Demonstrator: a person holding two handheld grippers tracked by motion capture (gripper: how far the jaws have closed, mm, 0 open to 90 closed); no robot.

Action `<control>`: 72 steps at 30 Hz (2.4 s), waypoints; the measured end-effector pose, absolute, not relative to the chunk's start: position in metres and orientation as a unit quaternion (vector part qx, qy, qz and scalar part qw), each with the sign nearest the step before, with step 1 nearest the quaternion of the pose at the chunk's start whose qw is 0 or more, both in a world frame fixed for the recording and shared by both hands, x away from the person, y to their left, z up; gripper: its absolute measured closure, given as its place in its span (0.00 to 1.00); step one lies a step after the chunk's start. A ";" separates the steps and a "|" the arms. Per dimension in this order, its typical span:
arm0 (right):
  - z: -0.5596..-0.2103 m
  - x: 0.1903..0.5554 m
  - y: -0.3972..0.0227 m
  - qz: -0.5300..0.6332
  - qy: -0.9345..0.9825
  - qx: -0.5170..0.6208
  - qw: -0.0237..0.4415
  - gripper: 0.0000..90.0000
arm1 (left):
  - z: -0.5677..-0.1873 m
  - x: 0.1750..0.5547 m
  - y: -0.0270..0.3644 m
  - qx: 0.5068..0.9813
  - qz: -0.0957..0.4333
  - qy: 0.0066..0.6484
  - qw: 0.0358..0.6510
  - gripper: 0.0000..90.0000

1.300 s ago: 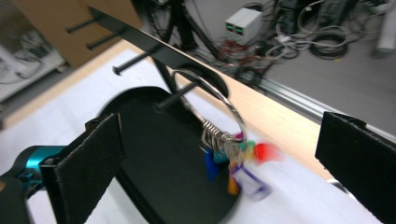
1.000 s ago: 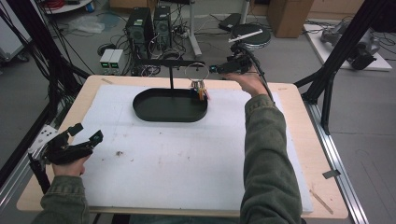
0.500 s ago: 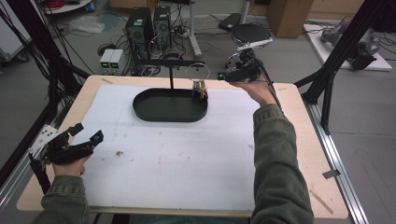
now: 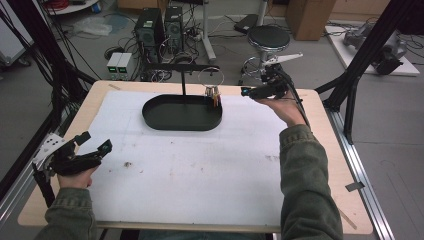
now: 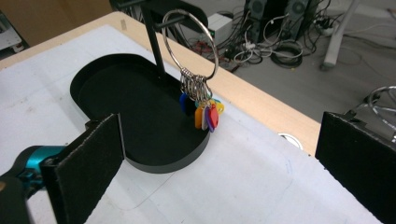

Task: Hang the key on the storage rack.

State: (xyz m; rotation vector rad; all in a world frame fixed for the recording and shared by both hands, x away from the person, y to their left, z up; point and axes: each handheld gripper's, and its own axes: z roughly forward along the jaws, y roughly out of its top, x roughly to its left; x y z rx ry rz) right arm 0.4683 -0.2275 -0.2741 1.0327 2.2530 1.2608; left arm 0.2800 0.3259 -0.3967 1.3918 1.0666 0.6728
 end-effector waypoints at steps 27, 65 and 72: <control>-0.307 0.409 -0.279 0.466 0.765 0.401 0.192 0.00 | -0.396 0.277 0.327 0.598 0.292 0.461 0.588 0.07; -0.356 0.335 -0.299 0.477 0.736 0.415 0.241 0.00 | -0.398 0.272 0.329 0.610 0.288 0.458 0.579 0.07; -0.370 0.323 -0.302 0.486 0.728 0.423 0.236 0.00 | -0.398 0.270 0.331 0.609 0.289 0.459 0.578 0.07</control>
